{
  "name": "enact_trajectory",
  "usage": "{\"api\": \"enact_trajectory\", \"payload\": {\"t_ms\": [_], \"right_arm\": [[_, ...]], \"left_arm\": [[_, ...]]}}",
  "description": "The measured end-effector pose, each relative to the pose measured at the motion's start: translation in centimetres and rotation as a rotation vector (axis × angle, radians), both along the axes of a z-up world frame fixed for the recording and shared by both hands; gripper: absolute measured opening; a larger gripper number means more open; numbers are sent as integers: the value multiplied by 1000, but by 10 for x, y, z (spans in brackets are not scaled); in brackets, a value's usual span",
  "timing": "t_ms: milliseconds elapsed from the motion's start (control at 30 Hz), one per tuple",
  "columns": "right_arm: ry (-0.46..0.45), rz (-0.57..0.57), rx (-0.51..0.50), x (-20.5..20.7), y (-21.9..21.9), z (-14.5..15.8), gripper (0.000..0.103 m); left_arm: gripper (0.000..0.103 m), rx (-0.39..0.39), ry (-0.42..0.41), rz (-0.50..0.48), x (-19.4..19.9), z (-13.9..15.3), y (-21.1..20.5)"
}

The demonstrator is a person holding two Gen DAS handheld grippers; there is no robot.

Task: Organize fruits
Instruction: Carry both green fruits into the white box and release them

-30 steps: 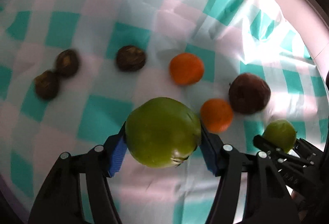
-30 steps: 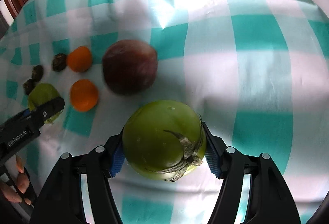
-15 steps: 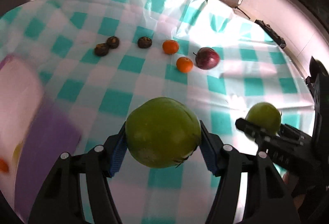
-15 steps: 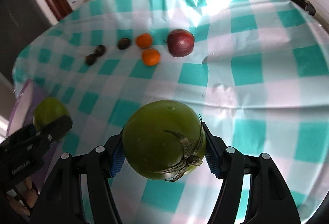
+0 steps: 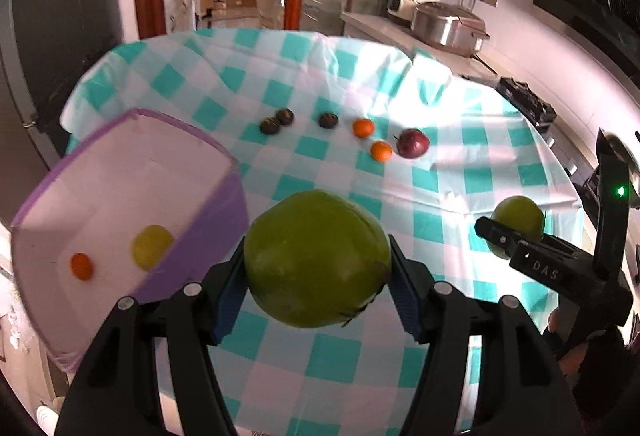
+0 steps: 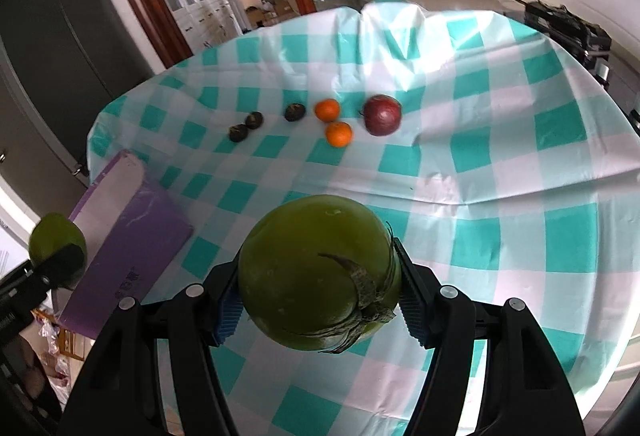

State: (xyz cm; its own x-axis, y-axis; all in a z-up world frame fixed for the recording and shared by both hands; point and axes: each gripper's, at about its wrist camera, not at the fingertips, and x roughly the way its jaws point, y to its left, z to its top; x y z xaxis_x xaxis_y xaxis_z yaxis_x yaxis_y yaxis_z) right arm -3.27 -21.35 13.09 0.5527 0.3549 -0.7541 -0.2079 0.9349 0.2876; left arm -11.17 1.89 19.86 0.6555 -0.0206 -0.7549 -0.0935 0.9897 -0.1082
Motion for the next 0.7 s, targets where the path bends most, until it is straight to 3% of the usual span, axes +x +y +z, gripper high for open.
{"api": "enact_trajectory", "payload": {"t_ms": [367, 700], "right_arm": [[-27, 54, -1, 0, 35, 8, 64], [-87, 187, -13, 13, 154, 38, 64]], "left_arm": [[64, -5, -1, 92, -24, 10, 54], [64, -63, 7, 198, -30, -1, 169]]}}
